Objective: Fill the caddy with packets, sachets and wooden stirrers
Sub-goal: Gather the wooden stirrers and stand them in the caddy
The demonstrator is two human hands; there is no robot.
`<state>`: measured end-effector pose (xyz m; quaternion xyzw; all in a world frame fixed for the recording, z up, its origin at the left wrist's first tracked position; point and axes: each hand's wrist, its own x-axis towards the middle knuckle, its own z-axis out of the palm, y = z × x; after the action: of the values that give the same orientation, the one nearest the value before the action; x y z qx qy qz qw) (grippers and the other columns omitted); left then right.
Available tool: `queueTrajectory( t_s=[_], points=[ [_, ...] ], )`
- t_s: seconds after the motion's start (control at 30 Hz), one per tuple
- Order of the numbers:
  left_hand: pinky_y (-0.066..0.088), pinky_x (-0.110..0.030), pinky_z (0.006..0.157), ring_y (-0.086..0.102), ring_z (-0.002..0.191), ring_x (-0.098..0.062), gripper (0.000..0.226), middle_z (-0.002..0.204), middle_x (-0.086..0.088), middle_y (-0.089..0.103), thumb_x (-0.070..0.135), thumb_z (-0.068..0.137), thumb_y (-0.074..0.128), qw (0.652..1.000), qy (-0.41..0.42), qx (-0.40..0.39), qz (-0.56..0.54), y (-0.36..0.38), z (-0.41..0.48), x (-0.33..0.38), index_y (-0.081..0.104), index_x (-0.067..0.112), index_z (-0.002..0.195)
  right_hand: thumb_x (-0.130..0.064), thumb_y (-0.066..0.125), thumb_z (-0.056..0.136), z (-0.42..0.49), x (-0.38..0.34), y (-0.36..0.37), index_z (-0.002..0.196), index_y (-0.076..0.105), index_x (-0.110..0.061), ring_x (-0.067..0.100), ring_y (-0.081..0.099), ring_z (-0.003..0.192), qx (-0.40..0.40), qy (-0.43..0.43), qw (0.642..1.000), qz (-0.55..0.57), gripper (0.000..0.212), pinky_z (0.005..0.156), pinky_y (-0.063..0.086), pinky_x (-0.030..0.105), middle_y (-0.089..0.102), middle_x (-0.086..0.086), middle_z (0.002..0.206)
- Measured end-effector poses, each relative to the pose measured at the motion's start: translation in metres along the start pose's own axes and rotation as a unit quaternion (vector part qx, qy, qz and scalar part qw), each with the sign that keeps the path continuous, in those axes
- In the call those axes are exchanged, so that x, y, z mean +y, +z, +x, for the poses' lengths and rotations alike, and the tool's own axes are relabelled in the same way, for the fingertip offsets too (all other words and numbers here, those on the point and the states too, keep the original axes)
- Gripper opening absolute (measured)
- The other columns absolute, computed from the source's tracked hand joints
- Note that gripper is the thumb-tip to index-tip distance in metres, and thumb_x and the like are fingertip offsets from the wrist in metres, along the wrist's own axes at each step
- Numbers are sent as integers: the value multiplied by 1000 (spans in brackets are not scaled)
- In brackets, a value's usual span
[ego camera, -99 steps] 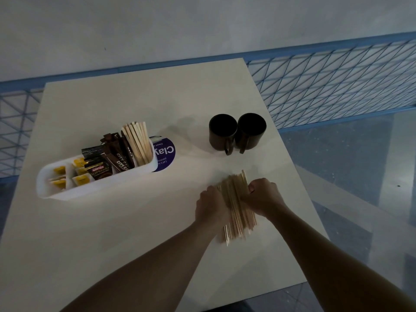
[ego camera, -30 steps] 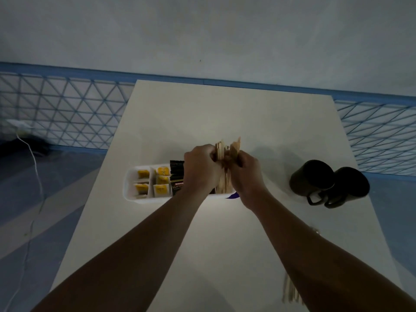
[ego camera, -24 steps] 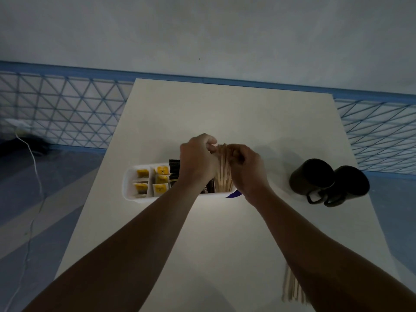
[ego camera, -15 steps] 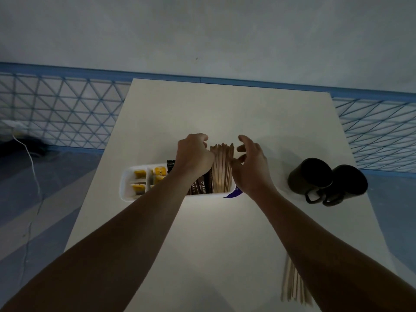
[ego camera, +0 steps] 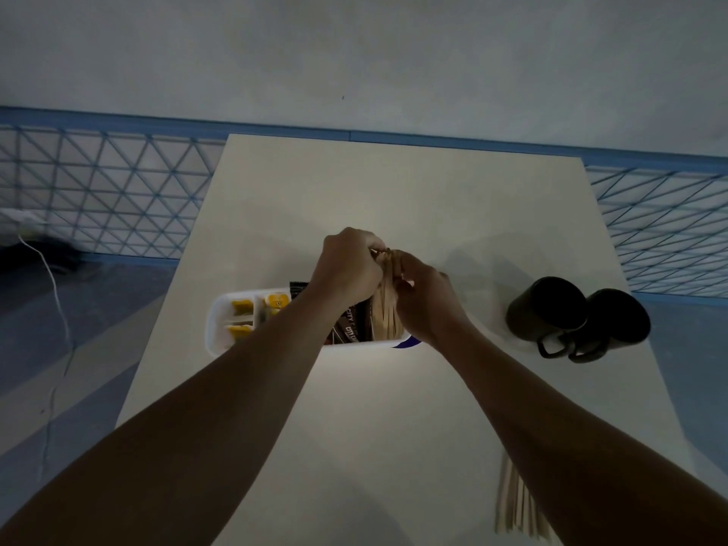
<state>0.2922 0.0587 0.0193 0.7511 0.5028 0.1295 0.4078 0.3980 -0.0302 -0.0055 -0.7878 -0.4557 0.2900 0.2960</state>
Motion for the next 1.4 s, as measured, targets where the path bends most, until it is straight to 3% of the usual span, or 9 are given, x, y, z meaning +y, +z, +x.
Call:
queueTrajectory(
  t_s=[0.23, 0.33, 0.4, 0.7, 0.8, 0.93, 1.03, 1.2, 1.4],
  points=[
    [56, -29, 89, 68, 100, -22, 46, 123, -9, 66, 2, 85, 67, 1000, 7, 21, 0, -6, -7, 4, 60, 11, 130, -6, 42, 87, -3, 1, -4, 128, 61, -30, 26, 65, 110, -44, 57, 997, -39, 52, 93, 54, 47, 69, 2, 122],
    [50, -18, 79, 66, 103, -18, 41, 120, -7, 66, 4, 86, 66, 998, 26, 48, 1, -10, -11, 10, 62, 11, 126, -4, 44, 91, -8, 6, -9, 135, 56, -20, 25, 61, 119, -42, 67, 996, -36, 49, 98, 52, 46, 64, 3, 133],
    [55, -21, 77, 68, 93, -17, 31, 110, -6, 70, 6, 87, 64, 997, 37, 61, -9, -10, -15, 16, 66, 12, 118, -2, 45, 94, -13, 11, -13, 141, 51, -16, 26, 58, 123, -32, 74, 996, -36, 49, 99, 52, 43, 59, 5, 139],
    [59, -27, 70, 70, 77, -14, 8, 85, 0, 72, 17, 87, 67, 999, 42, -2, -10, 20, -47, 45, 72, 14, 93, -18, 57, 98, -51, 42, -38, 125, 64, -15, 19, 65, 106, 13, 46, 998, -43, 28, 66, 43, 12, 68, 6, 122],
    [61, -37, 75, 71, 79, -18, 3, 82, -2, 71, 16, 85, 70, 998, 26, -53, -21, 41, -61, 49, 71, 13, 85, -17, 58, 97, -69, 56, -50, 113, 72, -14, 20, 70, 91, 19, 48, 997, -56, 21, 76, 53, 24, 73, 5, 109],
    [62, -42, 66, 72, 63, -23, 13, 73, -7, 72, 16, 84, 72, 993, 2, -118, -1, 79, -82, 52, 67, 15, 72, -17, 63, 93, -97, 85, -66, 99, 75, -14, 26, 72, 86, 10, 112, 992, -53, 15, 81, 57, 33, 75, 6, 98],
    [62, -41, 70, 72, 65, -23, 10, 75, -12, 72, 17, 85, 73, 986, -21, -163, 22, 110, -98, 53, 69, 9, 80, -19, 64, 91, -117, 110, -79, 100, 77, -17, 23, 70, 95, 15, 150, 986, -68, 16, 88, 55, 31, 75, 3, 101],
    [62, -37, 75, 73, 70, -22, 15, 82, -10, 73, 20, 83, 73, 974, -66, -209, 62, 156, -120, 50, 69, 8, 91, -20, 60, 92, -150, 147, -97, 94, 74, -19, 15, 66, 81, 27, 224, 972, -63, 14, 68, 54, 28, 72, 1, 93],
    [57, -32, 75, 68, 94, -26, 30, 108, -11, 69, 23, 86, 68, 966, -65, -215, 129, 201, -142, 46, 63, 8, 112, -18, 67, 90, -175, 179, -107, 111, 70, -15, 15, 60, 82, 41, 272, 960, -59, 22, 66, 49, 24, 66, 2, 102]
  ],
)
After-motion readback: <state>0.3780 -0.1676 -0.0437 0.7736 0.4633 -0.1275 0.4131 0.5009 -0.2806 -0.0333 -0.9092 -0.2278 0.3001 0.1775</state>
